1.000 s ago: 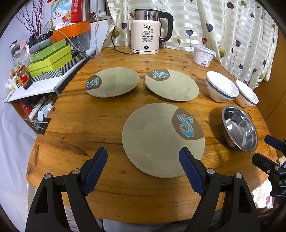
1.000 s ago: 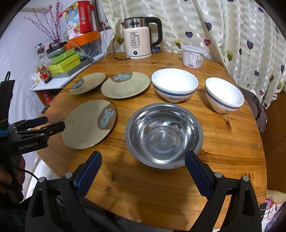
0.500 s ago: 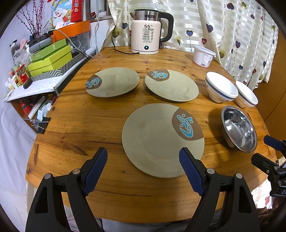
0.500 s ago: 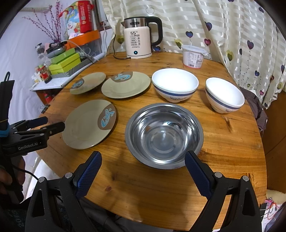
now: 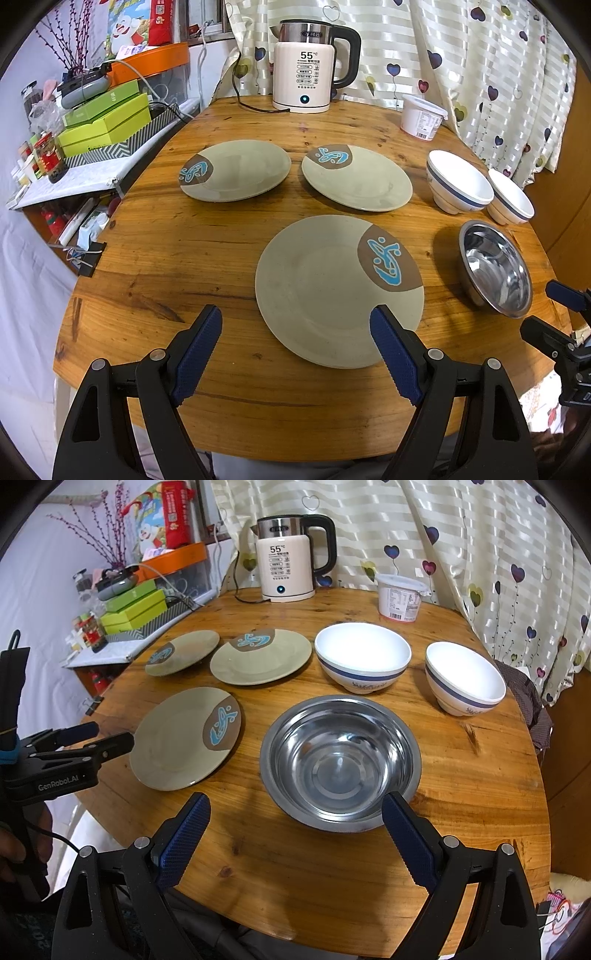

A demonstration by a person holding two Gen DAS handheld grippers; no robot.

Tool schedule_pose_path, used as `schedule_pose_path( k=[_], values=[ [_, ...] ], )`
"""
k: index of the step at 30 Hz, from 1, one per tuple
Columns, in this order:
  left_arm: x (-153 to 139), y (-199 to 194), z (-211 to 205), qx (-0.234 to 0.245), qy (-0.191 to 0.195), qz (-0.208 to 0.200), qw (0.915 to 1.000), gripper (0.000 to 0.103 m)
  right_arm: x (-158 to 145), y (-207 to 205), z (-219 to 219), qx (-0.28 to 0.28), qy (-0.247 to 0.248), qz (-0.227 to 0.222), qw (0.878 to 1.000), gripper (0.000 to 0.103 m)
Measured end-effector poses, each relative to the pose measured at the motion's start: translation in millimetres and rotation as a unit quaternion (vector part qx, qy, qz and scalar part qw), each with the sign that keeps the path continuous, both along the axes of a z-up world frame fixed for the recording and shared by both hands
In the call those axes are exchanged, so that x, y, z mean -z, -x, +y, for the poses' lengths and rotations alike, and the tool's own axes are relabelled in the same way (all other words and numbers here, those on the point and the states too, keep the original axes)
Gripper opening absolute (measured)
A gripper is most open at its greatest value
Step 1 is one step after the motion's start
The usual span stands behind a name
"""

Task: Organize plates and bowls

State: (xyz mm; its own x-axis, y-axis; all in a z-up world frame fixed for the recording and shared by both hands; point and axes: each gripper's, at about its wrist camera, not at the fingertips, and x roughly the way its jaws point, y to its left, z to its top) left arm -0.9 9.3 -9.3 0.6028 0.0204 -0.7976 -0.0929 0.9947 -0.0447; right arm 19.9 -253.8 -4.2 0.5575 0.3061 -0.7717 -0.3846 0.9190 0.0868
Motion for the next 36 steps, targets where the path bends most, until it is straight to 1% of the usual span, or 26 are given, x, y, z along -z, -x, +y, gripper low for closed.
schedule_pose_path(
  k=[17,29,36],
  values=[
    [-1.0,0.8,1.1,0.005,0.012,-0.004,0.9999,0.083,-1.0,-0.3,2.4,-0.001,0.001,0.000,1.000,0.094],
    [-1.5,1.4,1.0,0.004,0.012,-0.004,0.9999,0.083,-1.3,-0.3,2.7,-0.001,0.000,0.001,1.000,0.094],
    [-1.1,1.6,3.2,0.002,0.010,-0.006,0.9999,0.083,-6.7,3.0,15.4,-0.009,-0.001,0.000,1.000,0.094]
  ],
)
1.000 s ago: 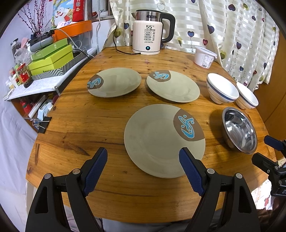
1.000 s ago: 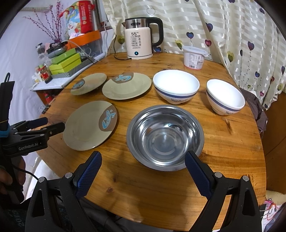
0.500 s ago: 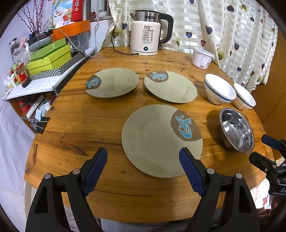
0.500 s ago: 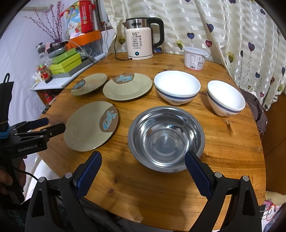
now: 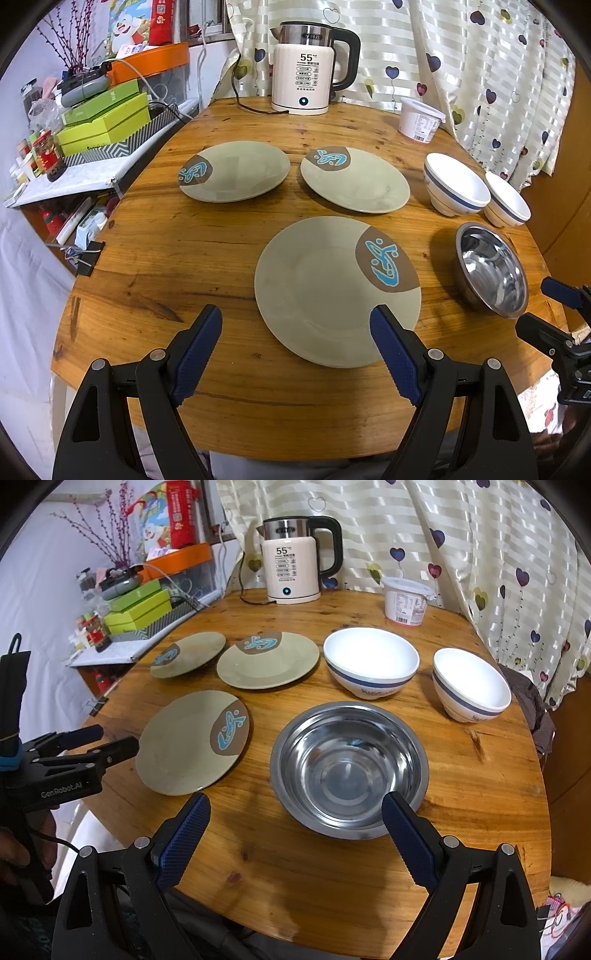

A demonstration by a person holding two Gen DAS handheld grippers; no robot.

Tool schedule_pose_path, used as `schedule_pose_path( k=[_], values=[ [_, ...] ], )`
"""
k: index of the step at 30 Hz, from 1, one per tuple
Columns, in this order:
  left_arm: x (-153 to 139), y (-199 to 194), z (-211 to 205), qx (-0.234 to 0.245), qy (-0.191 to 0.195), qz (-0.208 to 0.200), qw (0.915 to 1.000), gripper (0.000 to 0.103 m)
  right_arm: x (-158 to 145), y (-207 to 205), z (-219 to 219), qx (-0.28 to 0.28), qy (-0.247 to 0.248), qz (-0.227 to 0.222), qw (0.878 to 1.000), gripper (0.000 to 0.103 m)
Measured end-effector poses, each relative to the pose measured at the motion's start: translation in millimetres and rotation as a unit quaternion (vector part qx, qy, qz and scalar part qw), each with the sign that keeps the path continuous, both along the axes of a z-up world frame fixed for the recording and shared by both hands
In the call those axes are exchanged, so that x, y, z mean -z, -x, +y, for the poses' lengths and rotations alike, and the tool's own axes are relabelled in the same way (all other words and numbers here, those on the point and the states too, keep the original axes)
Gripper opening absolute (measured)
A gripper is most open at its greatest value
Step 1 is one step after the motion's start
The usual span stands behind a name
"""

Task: Organize plates and bowls

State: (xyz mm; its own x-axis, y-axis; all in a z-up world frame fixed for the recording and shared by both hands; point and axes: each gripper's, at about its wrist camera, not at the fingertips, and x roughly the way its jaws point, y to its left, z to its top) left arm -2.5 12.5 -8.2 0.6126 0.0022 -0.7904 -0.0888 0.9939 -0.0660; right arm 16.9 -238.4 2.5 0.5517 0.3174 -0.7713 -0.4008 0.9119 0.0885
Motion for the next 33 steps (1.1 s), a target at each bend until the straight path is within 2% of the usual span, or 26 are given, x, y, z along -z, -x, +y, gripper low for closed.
schedule_pose_path(
  k=[17,33],
  values=[
    [3.0,-1.8,9.1,-0.012,0.001,-0.002,0.9999,0.083,-6.7,-8.7,10.2,-0.019,-0.007,-0.011,1.000,0.094],
    [5.3,-11.4,36.4,-0.046,0.001,-0.007,0.9989,0.083,-13.3,-34.1,48.5,-0.066,0.004,-0.025,0.998,0.094]
  ],
)
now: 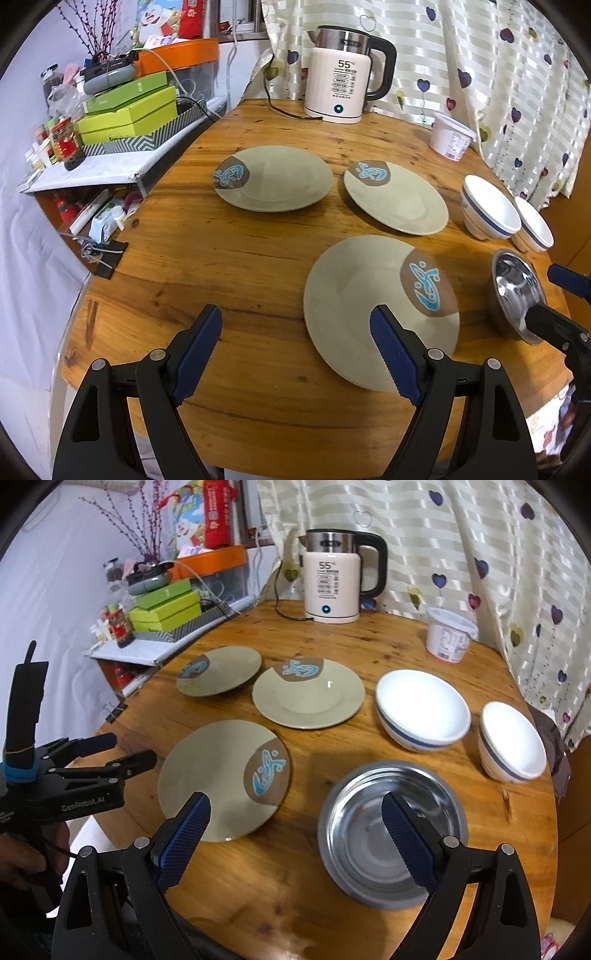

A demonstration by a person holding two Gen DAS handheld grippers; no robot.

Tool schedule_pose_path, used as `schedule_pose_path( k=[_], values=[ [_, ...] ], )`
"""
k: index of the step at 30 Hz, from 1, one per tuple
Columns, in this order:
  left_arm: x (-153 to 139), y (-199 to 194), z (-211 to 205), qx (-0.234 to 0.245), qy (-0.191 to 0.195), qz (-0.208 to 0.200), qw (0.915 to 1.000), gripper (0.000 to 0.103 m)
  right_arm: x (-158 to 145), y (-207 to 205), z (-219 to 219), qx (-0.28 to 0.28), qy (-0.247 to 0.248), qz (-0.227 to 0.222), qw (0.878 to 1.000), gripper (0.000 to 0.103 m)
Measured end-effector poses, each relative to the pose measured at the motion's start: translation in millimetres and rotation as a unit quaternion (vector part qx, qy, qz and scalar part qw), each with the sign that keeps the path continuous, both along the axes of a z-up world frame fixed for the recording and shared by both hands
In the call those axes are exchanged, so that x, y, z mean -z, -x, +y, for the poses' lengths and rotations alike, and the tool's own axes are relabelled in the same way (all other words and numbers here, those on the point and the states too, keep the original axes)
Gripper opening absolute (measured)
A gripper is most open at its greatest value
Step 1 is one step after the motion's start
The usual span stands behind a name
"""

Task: Organize plates and bowls
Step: 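Move the left tool to the beige logo plate's rim and close it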

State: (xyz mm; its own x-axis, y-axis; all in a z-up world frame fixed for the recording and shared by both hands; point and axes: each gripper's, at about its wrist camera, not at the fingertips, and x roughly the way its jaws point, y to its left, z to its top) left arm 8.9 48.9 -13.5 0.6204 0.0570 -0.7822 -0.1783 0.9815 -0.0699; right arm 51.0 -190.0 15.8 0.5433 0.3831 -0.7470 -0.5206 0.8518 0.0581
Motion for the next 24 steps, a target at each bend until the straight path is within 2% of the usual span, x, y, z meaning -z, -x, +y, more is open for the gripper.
schedule_pose_path(
  k=[5,13,18,24],
  values=[
    [3.6,-6.7,14.1,-0.013,0.012,0.006,0.9998,0.083,-0.1,-7.4,18.3,-0.025,0.004,0.002,1.000,0.094],
    [2.4,-17.8,39.9,-0.039,0.010,-0.003,0.9992,0.083,-7.6,-23.6,46.1,-0.061,0.002,0.010,0.998,0.094],
    [0.3,-27.4,54.0,-0.048,0.012,-0.010,0.9987,0.083,-15.4,-42.7,62.4,-0.068,0.007,0.023,0.997,0.094],
    [1.4,-42.3,69.5,-0.059,0.018,-0.013,0.9980,0.083,-24.6,-67.4,85.0,-0.078,0.017,0.015,0.997,0.092]
  ],
)
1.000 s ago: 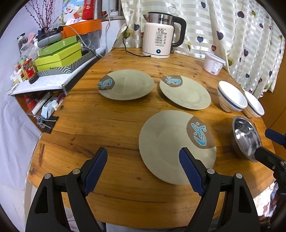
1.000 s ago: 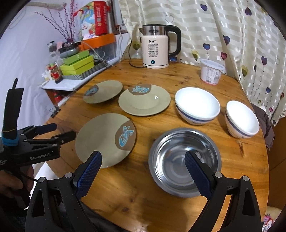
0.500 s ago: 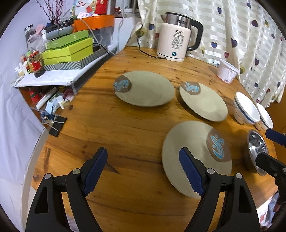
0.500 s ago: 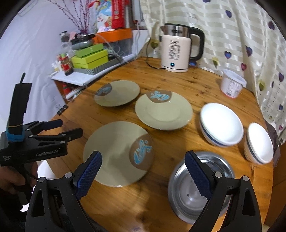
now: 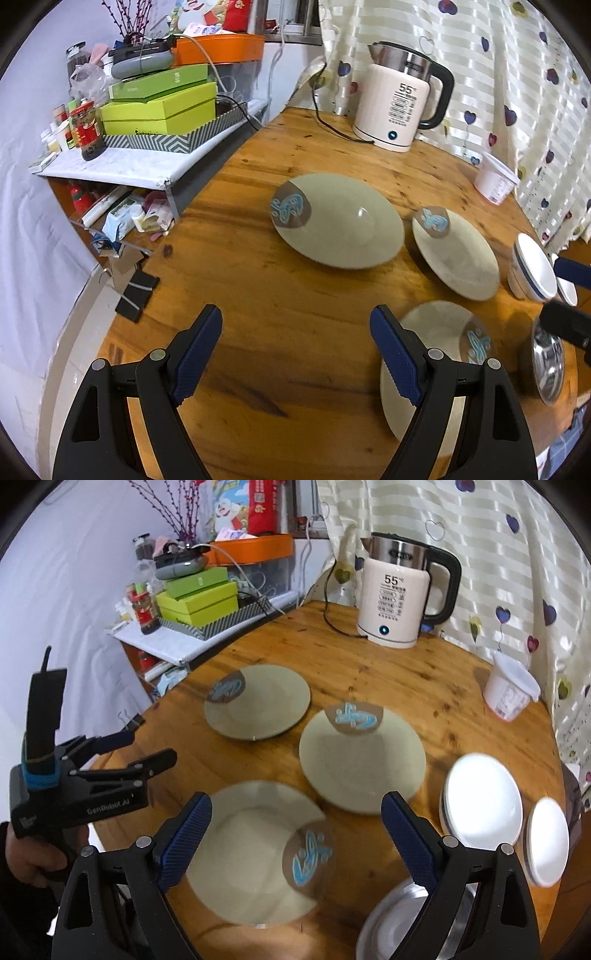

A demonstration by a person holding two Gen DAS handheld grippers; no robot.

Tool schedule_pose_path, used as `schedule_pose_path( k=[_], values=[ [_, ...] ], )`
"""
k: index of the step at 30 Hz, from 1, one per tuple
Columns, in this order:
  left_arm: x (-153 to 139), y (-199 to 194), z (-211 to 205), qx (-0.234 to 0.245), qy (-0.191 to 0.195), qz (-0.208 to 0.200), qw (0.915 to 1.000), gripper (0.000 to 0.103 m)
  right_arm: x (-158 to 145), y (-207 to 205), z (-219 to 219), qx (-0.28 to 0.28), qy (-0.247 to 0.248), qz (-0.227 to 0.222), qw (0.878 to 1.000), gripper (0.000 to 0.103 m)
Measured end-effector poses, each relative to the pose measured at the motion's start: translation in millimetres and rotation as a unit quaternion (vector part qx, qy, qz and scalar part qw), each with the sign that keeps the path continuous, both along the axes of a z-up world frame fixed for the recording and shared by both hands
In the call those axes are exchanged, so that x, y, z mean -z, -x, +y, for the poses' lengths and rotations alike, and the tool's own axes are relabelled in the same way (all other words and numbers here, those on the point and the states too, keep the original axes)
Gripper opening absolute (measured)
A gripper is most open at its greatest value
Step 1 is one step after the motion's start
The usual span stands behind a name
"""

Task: Organize plates and bowls
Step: 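Move the left tool to the beige logo plate's rim and close it, then lift the beige plate by its rim with the left tool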

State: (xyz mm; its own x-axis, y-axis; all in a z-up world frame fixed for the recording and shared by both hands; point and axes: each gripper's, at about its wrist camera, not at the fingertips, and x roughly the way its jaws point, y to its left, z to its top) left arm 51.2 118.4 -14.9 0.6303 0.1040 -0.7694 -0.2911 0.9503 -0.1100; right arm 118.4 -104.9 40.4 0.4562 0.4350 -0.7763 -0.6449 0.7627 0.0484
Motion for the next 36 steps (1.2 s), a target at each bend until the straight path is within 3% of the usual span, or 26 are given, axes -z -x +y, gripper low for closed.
schedule_pose_path(
  k=[10,12,19,21,36],
  values=[
    [5.7,-28.1,22.5,-0.011,0.016,0.001,0.9998,0.069,9.8,-53.7,41.5,-0.021,0.010,0.032,0.999,0.072],
    [8.1,-34.4,25.6,-0.011,0.022,0.005,0.9997,0.062,14.9,-63.9,49.9,-0.024,0.014,0.040,0.999,0.071],
    [17.6,-53.4,35.9,-0.018,0.038,0.011,0.9990,0.061,31.6,-98.2,75.7,-0.037,0.020,0.064,0.997,0.060],
    [19.4,-58.2,38.6,-0.020,0.043,0.012,0.9988,0.053,37.3,-112.0,81.7,-0.035,0.018,0.077,0.996,0.057],
    [39.4,-88.3,55.1,-0.035,0.086,0.028,0.9953,0.048,82.5,-171.0,111.6,-0.027,0.020,0.143,0.989,0.039]
  ],
)
